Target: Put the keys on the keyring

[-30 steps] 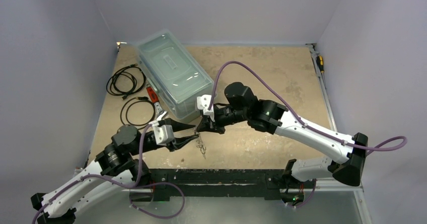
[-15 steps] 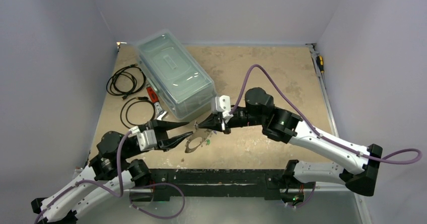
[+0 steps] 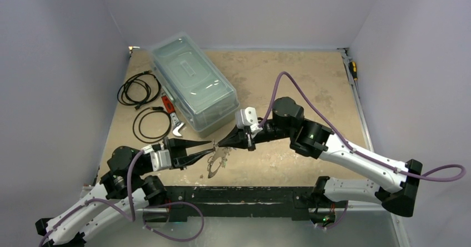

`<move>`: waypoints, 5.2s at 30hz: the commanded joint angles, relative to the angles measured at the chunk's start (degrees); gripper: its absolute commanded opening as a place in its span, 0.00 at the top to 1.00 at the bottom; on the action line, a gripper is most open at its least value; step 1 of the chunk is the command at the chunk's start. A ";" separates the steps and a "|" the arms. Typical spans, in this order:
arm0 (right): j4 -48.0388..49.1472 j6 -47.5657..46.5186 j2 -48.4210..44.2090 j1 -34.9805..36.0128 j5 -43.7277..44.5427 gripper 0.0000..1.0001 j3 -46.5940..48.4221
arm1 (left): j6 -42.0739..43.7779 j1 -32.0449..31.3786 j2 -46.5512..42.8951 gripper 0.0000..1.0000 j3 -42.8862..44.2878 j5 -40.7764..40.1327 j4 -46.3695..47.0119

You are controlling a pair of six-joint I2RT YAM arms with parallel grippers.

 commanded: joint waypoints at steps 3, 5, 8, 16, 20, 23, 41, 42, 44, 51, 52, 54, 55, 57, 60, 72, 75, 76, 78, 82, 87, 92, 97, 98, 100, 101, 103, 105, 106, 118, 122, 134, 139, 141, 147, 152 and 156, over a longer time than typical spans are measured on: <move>2.14 0.91 -3.10 0.15 -5.56 1.00 0.41 | 1.12 -0.09 -0.12 0.72 -1.38 3.45 3.80; 1.78 0.91 -3.17 0.15 -5.46 1.00 0.38 | 1.46 -0.09 0.24 0.72 -1.70 4.91 4.26; 1.39 0.91 -3.04 0.11 -5.43 1.00 0.38 | 1.98 -0.10 0.21 0.72 -2.45 5.36 5.05; 1.39 0.66 -2.80 0.14 -5.15 1.00 0.12 | 4.01 -0.09 0.53 0.80 -3.82 5.39 5.85; 1.43 0.34 -2.56 0.15 -5.26 1.00 0.11 | 4.57 -0.09 0.89 0.89 -3.76 5.23 5.61; 1.69 0.29 -2.34 0.15 -5.54 1.00 0.03 | 4.75 -0.10 1.03 0.96 -3.82 5.23 5.57; 12.72 4.99 -4.41 0.15 -3.92 1.00 -3.90 | 5.19 -0.15 0.89 1.00 -4.20 5.75 5.67; 13.06 5.08 -4.58 0.15 -3.81 1.00 -3.95 | 5.22 -0.10 0.85 1.00 -4.15 5.74 5.62; 13.36 5.17 -4.75 0.11 -3.72 1.00 -4.01 | 5.20 -0.09 0.80 1.00 -4.17 5.76 5.65; 15.66 6.01 -5.68 0.06 -3.09 1.00 -4.85 | 5.28 -0.09 0.76 1.00 -4.28 5.70 5.61; 16.42 6.38 -5.95 0.06 -3.08 1.00 -5.14 | 5.30 -0.09 0.72 1.00 -4.28 5.73 5.55; 16.99 6.70 -6.07 0.06 -3.13 1.00 -5.33 | 5.14 -0.09 0.90 1.00 -4.27 5.67 5.54; 16.99 6.79 -5.92 0.06 -3.31 1.00 -5.21 | 5.04 -0.09 0.97 1.00 -4.25 5.51 5.54; 16.68 6.80 -5.45 0.06 -3.71 1.00 -5.01 | 4.93 -0.11 1.13 1.00 -4.07 5.42 5.50; 16.33 6.80 -4.94 0.06 -4.19 1.00 -5.01 | 4.86 -0.09 1.08 0.99 -3.89 4.03 5.24; 17.25 6.59 -3.02 0.06 -5.14 1.00 -5.24 | 5.10 -0.09 -1.13 0.46 -2.96 0.81 3.61; 19.34 7.24 -2.62 0.06 -5.10 1.00 -5.52 | 4.95 -0.12 -0.55 0.53 -2.43 1.32 3.04; 20.03 7.50 -2.48 0.06 -5.03 1.00 -5.63 | 4.88 -0.10 -0.29 0.56 -2.29 1.69 2.92; 21.40 8.07 -2.22 0.08 -5.02 1.00 -5.80 | 4.82 -0.12 0.20 0.59 -2.00 2.49 2.78; 22.63 8.62 -1.36 0.07 -5.58 1.00 -5.69 | 4.59 -0.09 0.62 0.67 -1.55 2.69 2.25; 22.75 9.03 -0.14 0.08 -6.64 1.00 -5.26 | 4.51 -0.09 0.11 0.74 -1.40 2.13 2.06; 22.70 9.30 0.60 0.14 -7.19 1.00 -5.24 | 4.49 -0.09 -0.33 0.78 -1.11 1.39 1.72; 22.60 9.52 1.00 0.15 -7.82 1.00 -5.46 | 4.69 -0.14 -0.52 1.00 -0.89 0.06 1.18; 22.53 9.52 0.96 0.15 -7.83 1.00 -5.55 | 4.66 -0.10 -0.45 1.00 -0.74 -0.28 1.04; 22.17 9.40 0.78 0.09 -7.47 1.00 -5.80 | 4.53 -0.09 -0.30 1.00 -0.53 -0.70 0.69; 21.58 9.10 0.62 0.13 -7.03 1.00 -5.92 | 4.49 -0.09 -0.22 1.00 -0.48 -0.84 0.54; 19.16 7.85 0.33 0.12 -6.25 1.00 -5.76 | 4.48 -0.09 0.15 1.00 -0.23 -1.43 0.09; 16.18 7.04 0.22 0.08 -6.12 0.94 -5.04 | 4.53 -0.09 0.73 1.00 0.14 -1.92 -0.59; 14.41 6.76 0.15 0.08 -5.26 0.87 -4.31 | 4.49 -0.09 0.94 1.00 0.29 -2.09 -0.84; -14.80 -3.62 3.50 0.13 3.03 0.60 10.26 | 4.44 -0.09 2.56 1.00 0.87 -1.73 -1.58; -22.22 -5.72 6.88 0.10 3.32 0.60 15.10 | 4.33 -0.09 3.13 1.00 1.12 -1.25 -1.79; -26.88 -6.70 10.08 0.19 -1.86 0.62 19.25 | 3.88 -0.12 3.92 1.00 1.27 -1.02 -1.98; -26.33 -7.02 10.65 0.15 -2.58 0.64 19.26 | 3.78 -0.10 4.13 1.00 1.29 -1.09 -2.06; -26.05 -7.09 10.75 0.17 -2.80 0.64 19.21 | 3.79 -0.10 4.27 1.00 1.32 -1.20 -2.06; -24.98 -7.09 11.31 0.22 -3.08 0.70 18.19 | 3.74 -0.09 4.48 1.00 1.32 -1.18 -2.06; -23.97 -6.97 11.64 0.24 -3.69 0.88 17.66 | 3.70 -0.09 4.73 1.00 1.32 -1.18 -2.15; -23.13 -6.96 11.28 0.24 -3.57 1.00 16.89 | 3.69 -0.10 4.80 1.00 1.32 -1.39 -2.08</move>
